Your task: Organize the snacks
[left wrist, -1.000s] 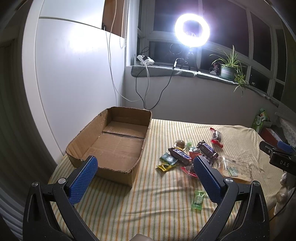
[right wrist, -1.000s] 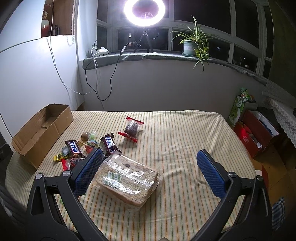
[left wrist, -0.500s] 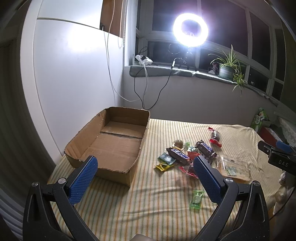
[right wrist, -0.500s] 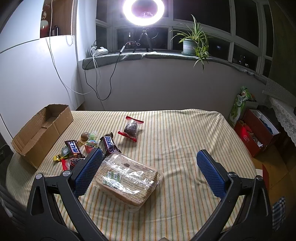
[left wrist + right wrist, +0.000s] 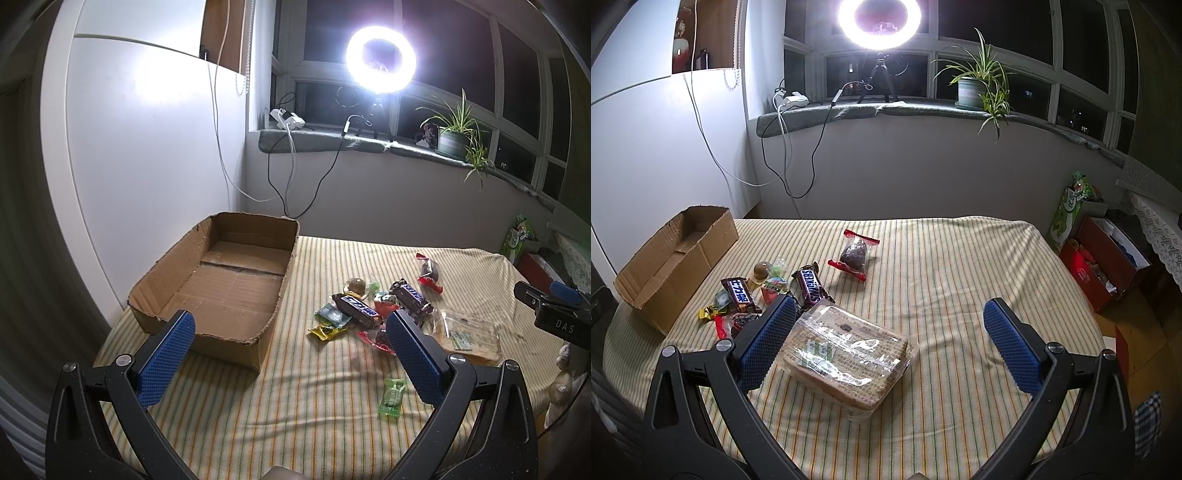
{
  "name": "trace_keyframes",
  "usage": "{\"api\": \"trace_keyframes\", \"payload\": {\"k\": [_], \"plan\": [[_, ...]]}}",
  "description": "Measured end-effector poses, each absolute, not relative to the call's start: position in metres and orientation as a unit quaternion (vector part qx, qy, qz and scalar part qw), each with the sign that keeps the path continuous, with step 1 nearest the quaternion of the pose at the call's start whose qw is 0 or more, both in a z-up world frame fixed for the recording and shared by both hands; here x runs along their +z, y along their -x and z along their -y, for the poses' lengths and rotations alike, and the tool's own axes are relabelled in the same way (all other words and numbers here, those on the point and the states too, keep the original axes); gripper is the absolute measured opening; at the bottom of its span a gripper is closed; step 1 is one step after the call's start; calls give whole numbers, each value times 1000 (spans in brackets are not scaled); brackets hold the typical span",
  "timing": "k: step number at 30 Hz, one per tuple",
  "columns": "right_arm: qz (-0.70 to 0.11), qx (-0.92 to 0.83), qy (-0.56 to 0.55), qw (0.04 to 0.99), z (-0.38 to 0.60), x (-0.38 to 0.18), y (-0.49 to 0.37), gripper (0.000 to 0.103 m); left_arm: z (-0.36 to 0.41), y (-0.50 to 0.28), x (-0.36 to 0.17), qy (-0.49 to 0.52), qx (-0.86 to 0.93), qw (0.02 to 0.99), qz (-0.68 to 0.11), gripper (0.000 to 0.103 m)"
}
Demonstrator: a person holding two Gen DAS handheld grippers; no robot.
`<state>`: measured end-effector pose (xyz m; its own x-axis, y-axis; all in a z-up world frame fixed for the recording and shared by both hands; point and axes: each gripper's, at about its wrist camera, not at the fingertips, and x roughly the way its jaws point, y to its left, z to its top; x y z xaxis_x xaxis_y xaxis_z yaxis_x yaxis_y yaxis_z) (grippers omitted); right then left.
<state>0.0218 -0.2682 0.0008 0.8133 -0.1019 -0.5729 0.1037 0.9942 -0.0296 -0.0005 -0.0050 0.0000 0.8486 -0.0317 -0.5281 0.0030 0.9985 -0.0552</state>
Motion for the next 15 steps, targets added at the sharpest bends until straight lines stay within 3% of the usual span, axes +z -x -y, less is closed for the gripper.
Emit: {"api": "trace_keyframes", "payload": {"k": [15], "plan": [[-304, -52, 2, 951, 267, -2, -23, 103, 6, -1, -2, 26, -13, 960, -279, 102]]}}
